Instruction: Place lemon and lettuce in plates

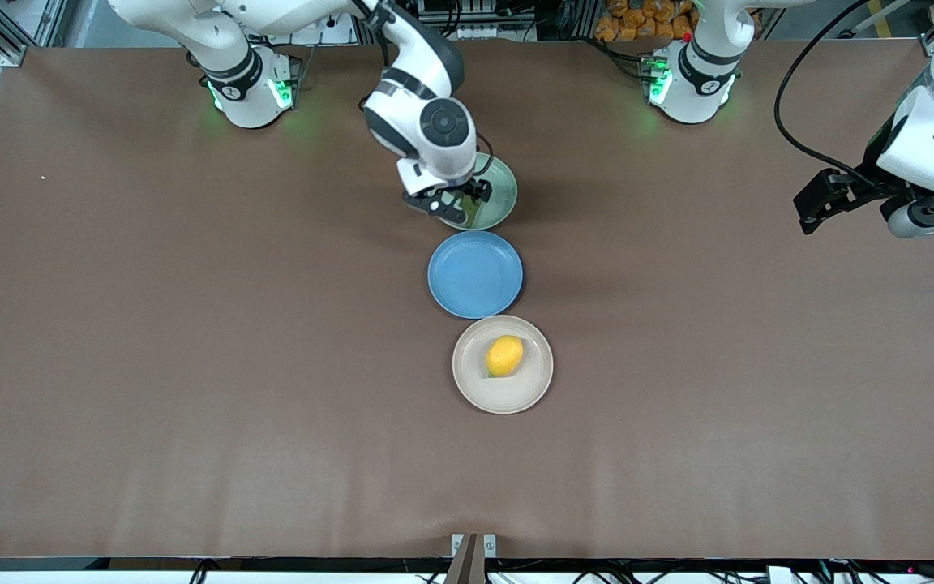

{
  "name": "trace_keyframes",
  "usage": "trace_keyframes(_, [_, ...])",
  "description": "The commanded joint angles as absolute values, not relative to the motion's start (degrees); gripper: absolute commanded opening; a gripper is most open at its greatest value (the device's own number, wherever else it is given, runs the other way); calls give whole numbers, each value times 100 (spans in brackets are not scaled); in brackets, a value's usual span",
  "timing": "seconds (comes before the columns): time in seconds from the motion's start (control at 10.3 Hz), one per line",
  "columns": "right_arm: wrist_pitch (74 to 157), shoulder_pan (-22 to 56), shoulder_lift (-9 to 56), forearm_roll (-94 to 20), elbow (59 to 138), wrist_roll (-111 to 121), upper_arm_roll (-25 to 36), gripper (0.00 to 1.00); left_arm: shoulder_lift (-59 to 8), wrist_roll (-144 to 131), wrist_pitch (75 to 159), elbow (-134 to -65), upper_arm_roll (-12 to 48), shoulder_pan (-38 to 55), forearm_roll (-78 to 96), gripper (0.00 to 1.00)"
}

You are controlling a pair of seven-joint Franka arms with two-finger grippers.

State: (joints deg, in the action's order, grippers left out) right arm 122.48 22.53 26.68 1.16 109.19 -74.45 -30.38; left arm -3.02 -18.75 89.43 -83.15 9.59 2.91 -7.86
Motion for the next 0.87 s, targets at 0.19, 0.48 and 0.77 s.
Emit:
trace_keyframes(0.19, [11111, 602, 2084, 88, 10951, -5525, -3252, 100, -220, -1854, 8929, -8411, 949, 132, -677, 100])
trace_keyframes(0.48, [10916, 18, 1952, 123, 10942, -4109, -2641, 100, -211, -1819, 8930, -8385, 958, 132, -633, 100])
trace_keyframes(0.77, [10925, 0, 1881, 202, 10899, -2870, -1612, 100, -193, -1802, 8930, -8385, 958, 132, -327, 100])
